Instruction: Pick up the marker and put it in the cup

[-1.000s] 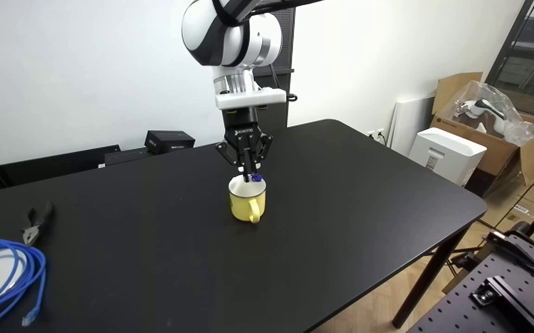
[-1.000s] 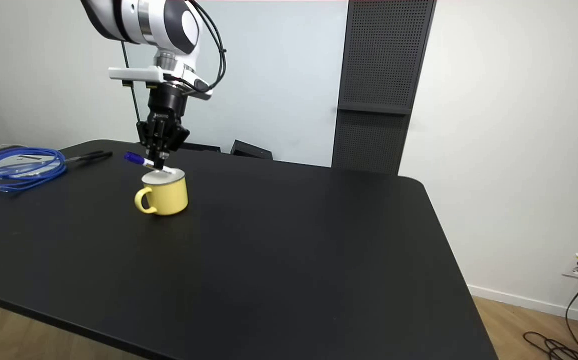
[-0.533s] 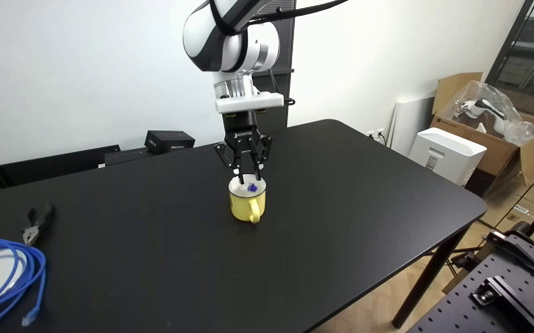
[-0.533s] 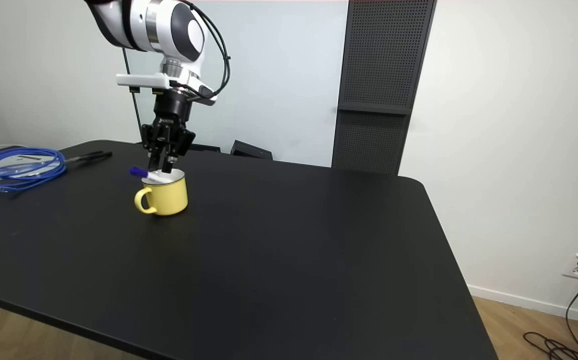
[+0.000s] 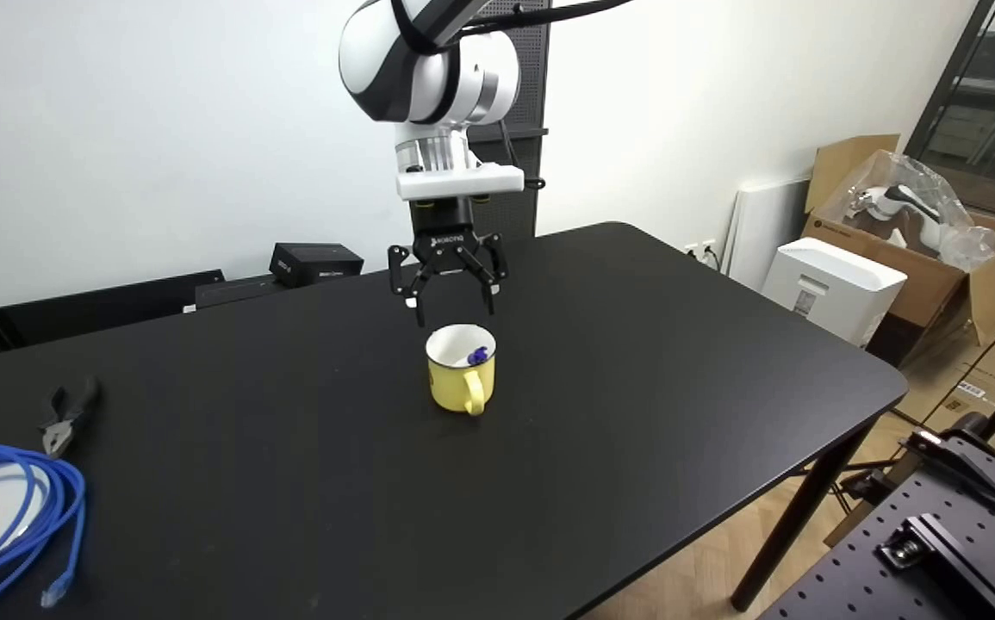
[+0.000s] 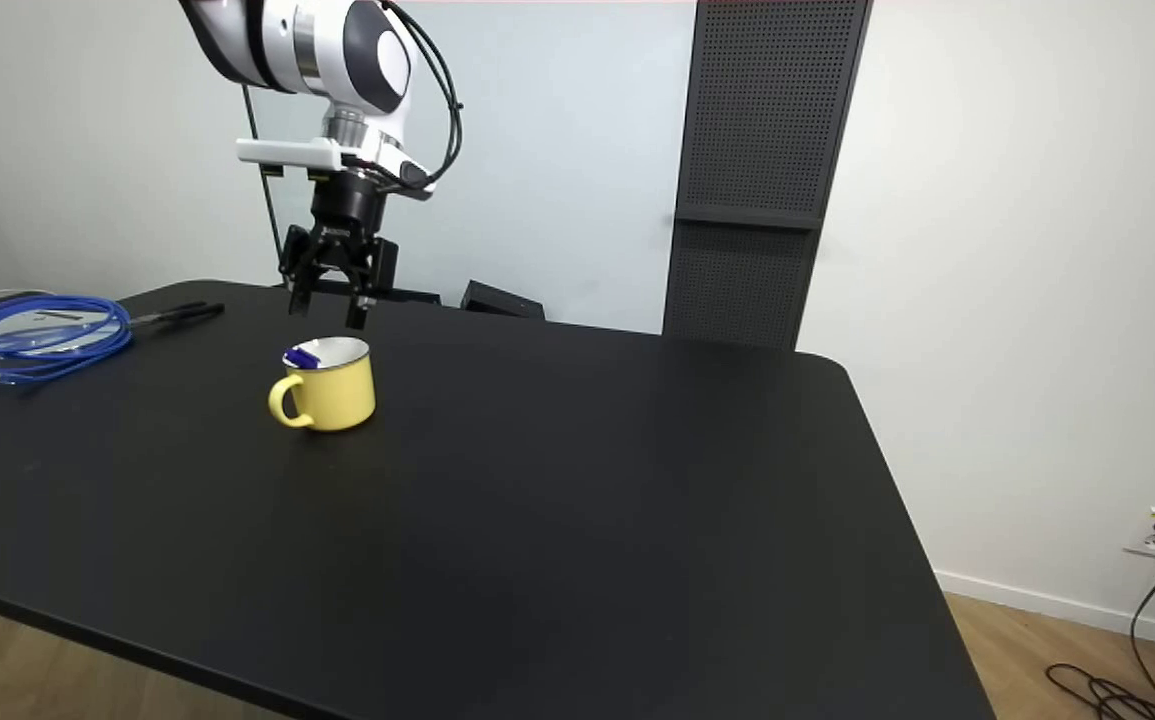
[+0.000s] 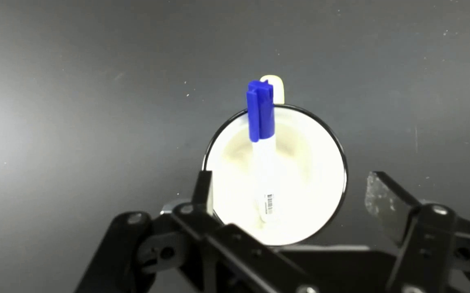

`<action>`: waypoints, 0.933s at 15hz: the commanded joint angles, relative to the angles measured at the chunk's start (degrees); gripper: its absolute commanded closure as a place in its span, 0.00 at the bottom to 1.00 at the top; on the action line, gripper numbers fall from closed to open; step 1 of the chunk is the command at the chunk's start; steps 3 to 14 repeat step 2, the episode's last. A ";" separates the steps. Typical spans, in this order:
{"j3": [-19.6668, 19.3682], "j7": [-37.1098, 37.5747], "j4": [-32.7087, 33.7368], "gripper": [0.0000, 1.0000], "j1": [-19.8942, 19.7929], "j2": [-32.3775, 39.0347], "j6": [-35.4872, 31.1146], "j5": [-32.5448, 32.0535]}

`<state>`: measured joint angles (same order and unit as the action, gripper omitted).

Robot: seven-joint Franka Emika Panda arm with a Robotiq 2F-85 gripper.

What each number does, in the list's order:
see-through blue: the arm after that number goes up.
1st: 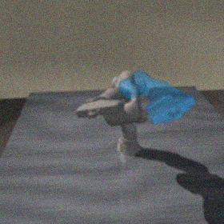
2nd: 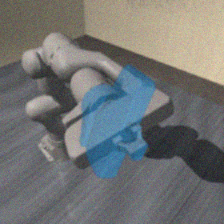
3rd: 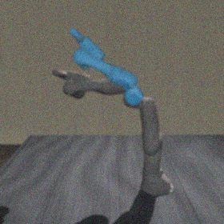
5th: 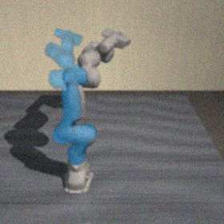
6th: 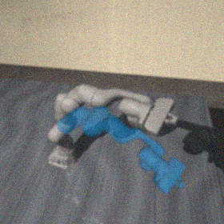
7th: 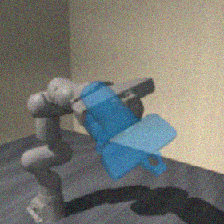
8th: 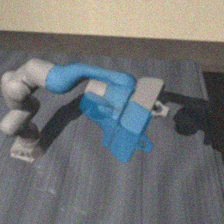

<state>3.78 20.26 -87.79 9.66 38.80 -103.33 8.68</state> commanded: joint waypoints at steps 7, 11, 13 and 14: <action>-0.68 0.25 -1.30 0.00 1.03 -2.53 -3.75 -1.18; -0.68 0.25 -1.30 0.00 1.03 -2.53 -3.75 -1.18; -0.68 0.25 -1.30 0.00 1.03 -2.53 -3.75 -1.18; -0.68 0.25 -1.30 0.00 1.03 -2.53 -3.75 -1.18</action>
